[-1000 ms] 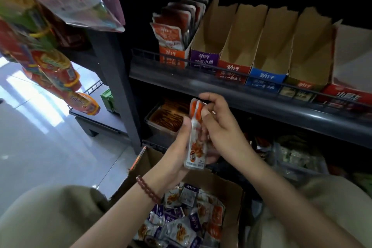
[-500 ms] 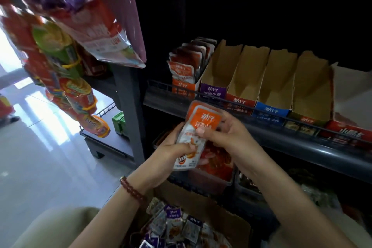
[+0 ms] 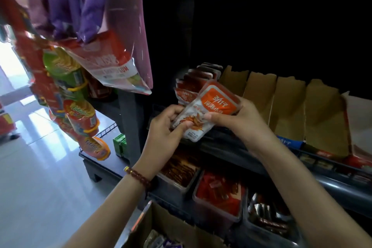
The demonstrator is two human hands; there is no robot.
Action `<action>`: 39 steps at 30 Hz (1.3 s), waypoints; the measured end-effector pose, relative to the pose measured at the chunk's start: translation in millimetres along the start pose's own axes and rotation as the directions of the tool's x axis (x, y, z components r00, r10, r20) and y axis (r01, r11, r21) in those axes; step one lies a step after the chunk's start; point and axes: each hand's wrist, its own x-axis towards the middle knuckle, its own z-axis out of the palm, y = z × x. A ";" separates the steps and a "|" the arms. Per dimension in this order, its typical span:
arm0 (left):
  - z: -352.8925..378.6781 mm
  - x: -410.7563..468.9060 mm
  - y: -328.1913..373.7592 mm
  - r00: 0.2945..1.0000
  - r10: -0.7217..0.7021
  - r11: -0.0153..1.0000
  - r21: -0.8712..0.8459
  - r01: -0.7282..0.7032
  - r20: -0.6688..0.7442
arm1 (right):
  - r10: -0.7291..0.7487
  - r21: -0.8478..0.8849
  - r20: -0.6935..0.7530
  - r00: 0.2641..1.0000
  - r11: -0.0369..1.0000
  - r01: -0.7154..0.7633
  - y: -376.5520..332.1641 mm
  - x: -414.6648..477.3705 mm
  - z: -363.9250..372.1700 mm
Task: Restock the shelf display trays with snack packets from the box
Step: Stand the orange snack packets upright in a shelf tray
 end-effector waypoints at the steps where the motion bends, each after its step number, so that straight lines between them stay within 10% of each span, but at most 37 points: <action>1: -0.3 2.2 -4.8 0.999 0.031 0.999 0.034 -0.030 -0.032 | -0.013 -0.094 0.044 0.999 0.995 0.017 -2.8 4.3 -1.5; 5: -4.6 4.3 -34.3 0.992 0.104 0.974 0.210 -0.086 -0.077 | -0.181 -0.136 -0.049 0.982 0.975 0.173 -10.0 20.1 0.5; 9: -9.8 8.3 -66.8 0.965 0.252 0.717 0.654 -0.240 0.077 | -0.268 -0.056 -0.242 0.932 0.963 0.262 0.2 29.8 -2.8; 16: -5.8 11.5 -82.5 0.899 0.334 0.453 0.789 -0.416 0.282 | -0.317 -0.041 -0.278 0.907 0.947 0.318 36.7 23.8 11.4; 39: -3.6 26.7 -70.2 0.933 0.222 0.497 0.790 -0.359 0.284 | -0.480 -0.118 -0.418 0.771 0.870 0.478 74.5 28.5 35.5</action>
